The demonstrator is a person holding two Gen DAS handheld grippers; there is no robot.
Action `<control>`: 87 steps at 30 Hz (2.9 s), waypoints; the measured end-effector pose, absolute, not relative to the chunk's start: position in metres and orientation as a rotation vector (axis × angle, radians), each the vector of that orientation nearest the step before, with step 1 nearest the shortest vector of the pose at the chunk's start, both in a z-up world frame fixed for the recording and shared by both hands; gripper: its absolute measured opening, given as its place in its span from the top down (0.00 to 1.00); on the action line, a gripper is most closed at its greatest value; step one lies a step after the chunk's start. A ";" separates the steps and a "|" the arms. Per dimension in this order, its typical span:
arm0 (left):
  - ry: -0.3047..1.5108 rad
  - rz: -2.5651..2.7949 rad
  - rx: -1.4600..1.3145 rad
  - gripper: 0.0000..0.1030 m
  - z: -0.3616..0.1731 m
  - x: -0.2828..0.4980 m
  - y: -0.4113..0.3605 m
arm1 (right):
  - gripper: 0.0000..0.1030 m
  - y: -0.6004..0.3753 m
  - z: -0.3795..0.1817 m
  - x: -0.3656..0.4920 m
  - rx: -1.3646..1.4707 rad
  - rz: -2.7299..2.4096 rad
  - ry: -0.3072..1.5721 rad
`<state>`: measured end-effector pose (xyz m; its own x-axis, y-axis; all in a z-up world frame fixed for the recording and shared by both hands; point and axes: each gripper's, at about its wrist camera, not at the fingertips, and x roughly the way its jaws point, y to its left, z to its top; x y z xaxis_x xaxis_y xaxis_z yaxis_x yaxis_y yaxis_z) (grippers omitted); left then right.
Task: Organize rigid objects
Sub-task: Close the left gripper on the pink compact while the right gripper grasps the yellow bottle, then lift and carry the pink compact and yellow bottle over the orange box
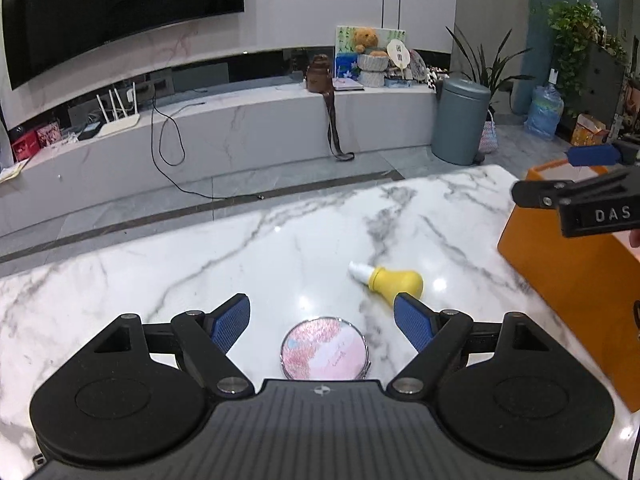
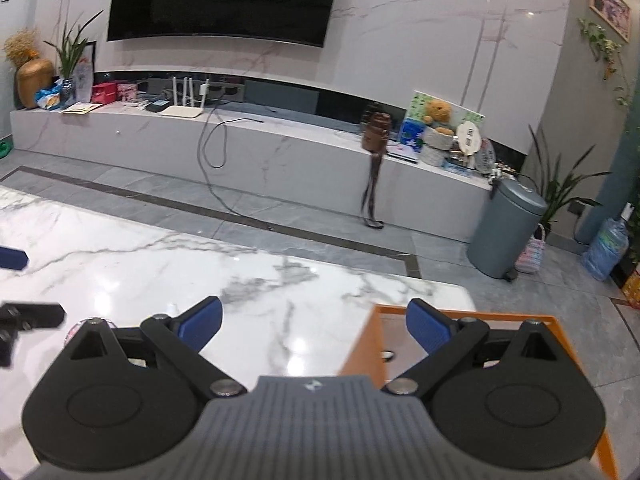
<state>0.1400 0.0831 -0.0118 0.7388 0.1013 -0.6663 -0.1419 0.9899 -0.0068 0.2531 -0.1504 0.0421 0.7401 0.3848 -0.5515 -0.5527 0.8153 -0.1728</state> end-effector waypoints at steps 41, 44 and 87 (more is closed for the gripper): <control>0.765 0.132 -0.060 0.03 -0.085 0.161 0.087 | 0.19 -0.045 -0.068 0.277 -0.277 0.632 0.777; 0.747 0.138 -0.058 0.03 -0.086 0.160 0.085 | 0.22 -0.046 -0.072 0.279 -0.277 0.631 0.786; 0.767 0.077 -0.024 0.19 -0.076 0.157 0.080 | 0.62 -0.046 -0.056 0.275 -0.261 0.681 0.785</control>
